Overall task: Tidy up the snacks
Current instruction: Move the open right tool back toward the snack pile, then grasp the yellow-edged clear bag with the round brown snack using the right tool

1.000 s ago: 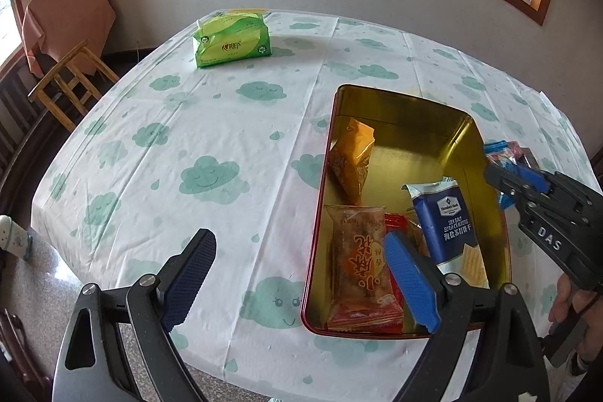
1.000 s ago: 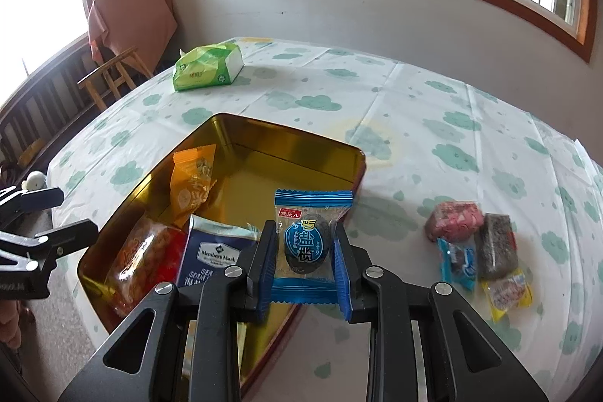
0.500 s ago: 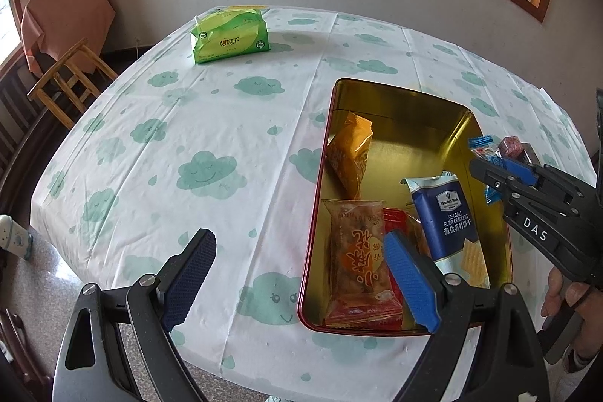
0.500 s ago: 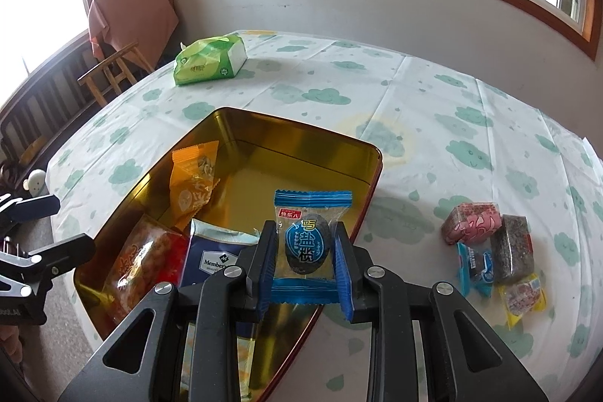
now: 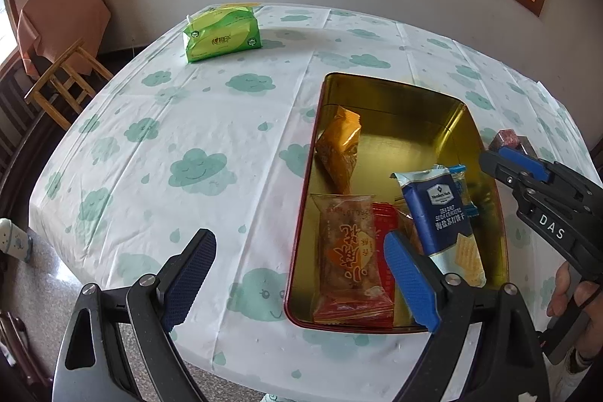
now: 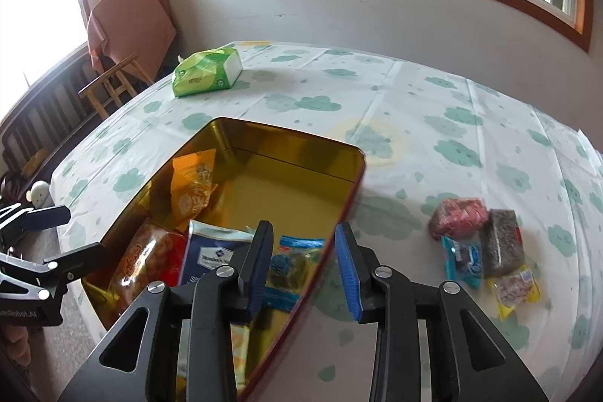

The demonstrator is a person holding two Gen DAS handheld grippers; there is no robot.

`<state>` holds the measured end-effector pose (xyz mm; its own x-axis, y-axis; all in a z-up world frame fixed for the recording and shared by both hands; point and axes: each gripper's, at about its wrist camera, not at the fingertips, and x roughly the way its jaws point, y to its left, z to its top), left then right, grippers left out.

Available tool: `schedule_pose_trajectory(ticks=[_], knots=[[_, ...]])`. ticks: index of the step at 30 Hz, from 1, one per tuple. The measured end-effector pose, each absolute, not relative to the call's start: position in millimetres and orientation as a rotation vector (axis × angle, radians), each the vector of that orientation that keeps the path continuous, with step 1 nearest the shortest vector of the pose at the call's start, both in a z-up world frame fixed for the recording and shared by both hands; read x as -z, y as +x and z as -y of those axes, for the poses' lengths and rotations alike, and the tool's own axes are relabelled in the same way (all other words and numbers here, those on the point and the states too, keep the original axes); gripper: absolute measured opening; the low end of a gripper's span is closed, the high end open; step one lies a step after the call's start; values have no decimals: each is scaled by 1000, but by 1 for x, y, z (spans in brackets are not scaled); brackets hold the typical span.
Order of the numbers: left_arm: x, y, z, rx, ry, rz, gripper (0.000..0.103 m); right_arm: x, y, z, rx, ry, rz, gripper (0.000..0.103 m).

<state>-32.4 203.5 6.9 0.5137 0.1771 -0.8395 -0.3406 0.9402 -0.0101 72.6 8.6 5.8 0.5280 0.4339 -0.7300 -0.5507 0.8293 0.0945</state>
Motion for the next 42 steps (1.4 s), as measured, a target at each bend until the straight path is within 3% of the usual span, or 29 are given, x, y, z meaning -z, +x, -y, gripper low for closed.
schedule_pose_trajectory(ticks=[9,21,22,25,29,35,38,42], knots=[[-10,-28,-188,-281,-162,-985,89,5,81,-9,-516,-127,-839,39],[-11,-18,-161,-230,-121,-991,89,29,85,162,-311,-80,-879,40],[-11,-17,-158,-225,-116,-992,89,29,87,133,-302,-79,-879,40],[-10,-14,-148,-211,-101,-999,89,22,87,190,-276,-62,-878,40],[-11,-10,-137,-194,-83,-1001,89,30,100,169,-261,-33,-887,43],[-10,-2,-125,-179,-64,-1009,89,37,111,215,-268,30,-920,43],[-9,2,-117,-167,-49,-1017,89,55,137,133,-243,24,-932,43],[-9,6,-110,-154,-33,-1024,89,67,160,89,-231,64,-946,52]])
